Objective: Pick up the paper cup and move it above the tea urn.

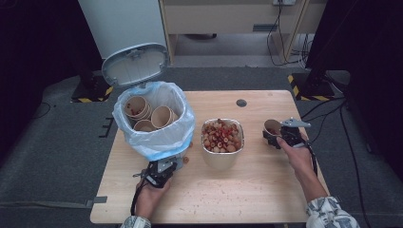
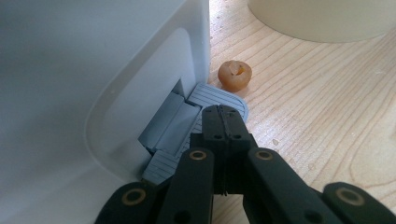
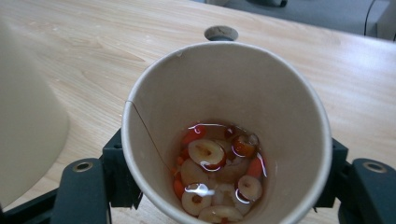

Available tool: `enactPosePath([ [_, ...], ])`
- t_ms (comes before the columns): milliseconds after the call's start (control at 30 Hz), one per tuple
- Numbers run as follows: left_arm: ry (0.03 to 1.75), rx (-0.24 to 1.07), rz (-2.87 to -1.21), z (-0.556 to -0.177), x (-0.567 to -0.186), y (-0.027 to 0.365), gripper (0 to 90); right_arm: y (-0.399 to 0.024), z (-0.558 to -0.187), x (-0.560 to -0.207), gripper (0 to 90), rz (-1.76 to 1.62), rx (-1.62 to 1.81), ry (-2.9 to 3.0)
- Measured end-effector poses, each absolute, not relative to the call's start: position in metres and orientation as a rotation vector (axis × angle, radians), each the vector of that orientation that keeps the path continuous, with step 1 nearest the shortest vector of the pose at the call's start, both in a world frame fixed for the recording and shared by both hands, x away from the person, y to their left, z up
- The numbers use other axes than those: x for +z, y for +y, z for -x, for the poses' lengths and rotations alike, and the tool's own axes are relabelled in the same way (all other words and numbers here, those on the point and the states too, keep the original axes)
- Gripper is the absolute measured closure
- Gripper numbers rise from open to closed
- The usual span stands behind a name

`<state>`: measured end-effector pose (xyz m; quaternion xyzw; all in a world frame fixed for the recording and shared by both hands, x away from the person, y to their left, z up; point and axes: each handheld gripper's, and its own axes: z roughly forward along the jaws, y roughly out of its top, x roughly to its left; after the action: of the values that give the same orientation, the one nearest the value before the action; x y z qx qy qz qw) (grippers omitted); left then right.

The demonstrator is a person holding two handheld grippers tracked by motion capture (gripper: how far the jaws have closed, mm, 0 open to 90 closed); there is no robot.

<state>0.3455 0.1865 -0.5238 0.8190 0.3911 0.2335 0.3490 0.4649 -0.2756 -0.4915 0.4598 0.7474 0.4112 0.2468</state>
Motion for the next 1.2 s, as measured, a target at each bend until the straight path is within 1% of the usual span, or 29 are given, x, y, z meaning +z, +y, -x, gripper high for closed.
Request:
enactPosePath([
  [567,1.015,0.604,-2.121,-0.345,-0.524,0.187,89.8,-0.277,-0.463,-0.438,31.1,-1.100,1.113,2.054],
  [1200,1.013,0.601,-2.120,-0.346,-0.524,0.187,89.8,-0.272,-0.469,-0.402,31.3,-1.018,1.119,2.061],
])
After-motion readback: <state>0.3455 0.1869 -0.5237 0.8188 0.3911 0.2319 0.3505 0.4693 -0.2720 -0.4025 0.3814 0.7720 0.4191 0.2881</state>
